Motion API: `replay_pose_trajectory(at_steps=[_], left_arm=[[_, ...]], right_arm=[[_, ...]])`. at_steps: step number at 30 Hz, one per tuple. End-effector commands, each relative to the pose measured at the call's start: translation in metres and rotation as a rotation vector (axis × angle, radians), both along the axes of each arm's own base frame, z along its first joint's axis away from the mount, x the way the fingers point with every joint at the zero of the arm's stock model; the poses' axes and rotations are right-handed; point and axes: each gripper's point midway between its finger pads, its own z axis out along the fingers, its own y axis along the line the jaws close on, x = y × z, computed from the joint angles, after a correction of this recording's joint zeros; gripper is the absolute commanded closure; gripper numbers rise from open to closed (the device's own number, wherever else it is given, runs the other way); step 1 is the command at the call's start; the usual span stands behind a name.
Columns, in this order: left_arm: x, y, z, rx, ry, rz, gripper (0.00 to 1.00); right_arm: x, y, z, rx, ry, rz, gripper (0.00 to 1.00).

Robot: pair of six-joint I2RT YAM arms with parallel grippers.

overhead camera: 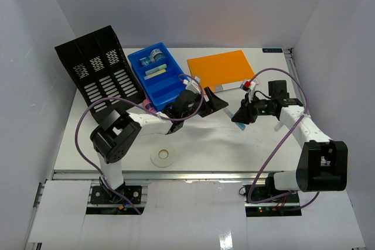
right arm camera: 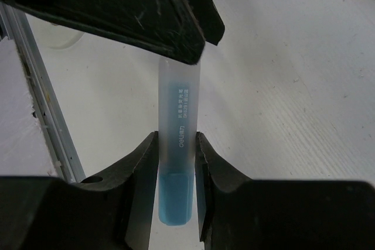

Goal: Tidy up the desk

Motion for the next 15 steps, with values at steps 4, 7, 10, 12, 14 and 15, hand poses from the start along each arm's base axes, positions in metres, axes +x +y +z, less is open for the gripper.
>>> replay_pose_trajectory(at_steps=[4, 7, 10, 12, 14, 15], left_arm=[[0.005, -0.026, 0.014, -0.033, -0.021, -0.004, 0.27], [0.003, -0.028, 0.008, -0.028, -0.008, -0.008, 0.32], [0.001, -0.030, 0.005, -0.032, -0.001, -0.011, 0.37], [0.001, -0.032, 0.007, -0.038, -0.001, -0.010, 0.45], [0.001, -0.035, 0.009, -0.040, -0.002, -0.015, 0.48], [0.002, -0.036, 0.010, -0.040, -0.003, -0.017, 0.49]], right_arm=[[0.013, -0.002, 0.009, -0.008, -0.068, -0.048, 0.90], [0.016, -0.004, 0.009, -0.018, -0.069, -0.069, 0.90], [0.020, -0.006, 0.006, -0.031, -0.071, -0.097, 0.89], [0.023, -0.008, 0.005, -0.037, -0.067, -0.124, 0.90], [0.027, -0.009, 0.004, -0.044, -0.059, -0.151, 0.91], [0.027, -0.009, 0.003, -0.046, -0.058, -0.158, 0.91]])
